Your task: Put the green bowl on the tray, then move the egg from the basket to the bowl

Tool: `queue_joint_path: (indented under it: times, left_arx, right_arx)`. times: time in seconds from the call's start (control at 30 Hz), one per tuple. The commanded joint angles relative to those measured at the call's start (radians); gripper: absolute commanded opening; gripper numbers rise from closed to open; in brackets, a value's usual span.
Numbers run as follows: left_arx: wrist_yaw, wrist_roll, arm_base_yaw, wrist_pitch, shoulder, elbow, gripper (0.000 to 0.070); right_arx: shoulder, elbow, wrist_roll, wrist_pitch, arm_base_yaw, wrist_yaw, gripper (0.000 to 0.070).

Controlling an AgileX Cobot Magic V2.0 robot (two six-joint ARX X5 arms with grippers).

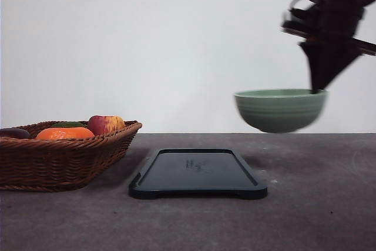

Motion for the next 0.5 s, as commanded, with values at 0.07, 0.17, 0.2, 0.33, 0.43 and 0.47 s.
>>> queue_joint_path:
  times: [0.07,0.17,0.2,0.33,0.43,0.47]
  left_arx:
    - [0.005,0.007,-0.002,0.010,0.004,0.024,0.0386]
    - [0.005,0.006,-0.002,0.007,0.004,0.024,0.0386]
    - [0.005,0.006,-0.002,0.006,0.004,0.024,0.0386]
    - [0.005,0.006,-0.002,0.004,0.004,0.024,0.0386]
    - [0.005,0.006,-0.002,0.004,0.004,0.024,0.0386]
    - [0.005,0.006,-0.002,0.004,0.004,0.024,0.0386]
  right_arx:
    - [0.062,0.046,0.021,0.033,0.088,-0.004,0.0000]
    - [0.093,0.059,0.043,0.077,0.150,-0.006,0.0000]
    - [0.105,0.065,0.048,0.088,0.169,-0.009,0.0000]
    - [0.157,0.097,0.065,0.116,0.224,-0.011,0.0000]
    - [0.196,0.122,0.075,0.134,0.247,-0.011,0.0000]
    - [0.206,0.128,0.079,0.136,0.251,-0.010,0.0000]
